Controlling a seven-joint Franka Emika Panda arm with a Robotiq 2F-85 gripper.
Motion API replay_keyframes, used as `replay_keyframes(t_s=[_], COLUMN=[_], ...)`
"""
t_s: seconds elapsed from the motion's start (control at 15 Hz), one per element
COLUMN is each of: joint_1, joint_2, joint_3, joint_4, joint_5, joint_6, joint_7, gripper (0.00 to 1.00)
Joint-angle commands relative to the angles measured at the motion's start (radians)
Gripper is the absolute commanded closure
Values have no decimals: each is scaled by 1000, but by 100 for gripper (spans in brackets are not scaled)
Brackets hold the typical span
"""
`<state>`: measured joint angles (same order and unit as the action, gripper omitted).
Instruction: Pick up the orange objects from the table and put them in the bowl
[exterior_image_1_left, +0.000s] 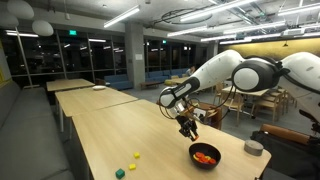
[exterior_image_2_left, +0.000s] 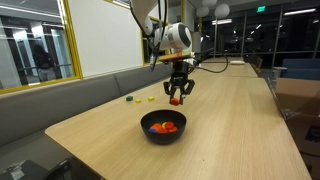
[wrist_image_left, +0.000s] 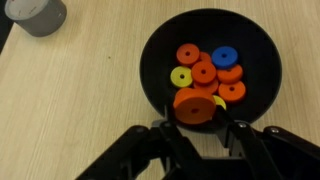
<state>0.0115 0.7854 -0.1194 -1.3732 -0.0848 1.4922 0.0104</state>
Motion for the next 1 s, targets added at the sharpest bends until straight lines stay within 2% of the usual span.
replay_keyframes(t_s=[0.0, 0.27, 0.33, 0.4, 0.67, 0.73, 0.93], joint_1=[-35, -57, -61, -64, -69, -69, -60], joint_2=[-113, -148, -154, -158, -183, -208, -346], joint_3=[40, 59, 65, 69, 79, 77, 68], joint_4=[-148, -202, -211, -216, -239, -260, -381], joint_5=[-2, 4, 7, 9, 9, 12, 11], joint_6=[-17, -28, -32, -38, -23, -2, 114], joint_7=[-46, -90, -104, -114, -134, -121, -67], gripper=[77, 77, 50, 32, 4, 0, 0])
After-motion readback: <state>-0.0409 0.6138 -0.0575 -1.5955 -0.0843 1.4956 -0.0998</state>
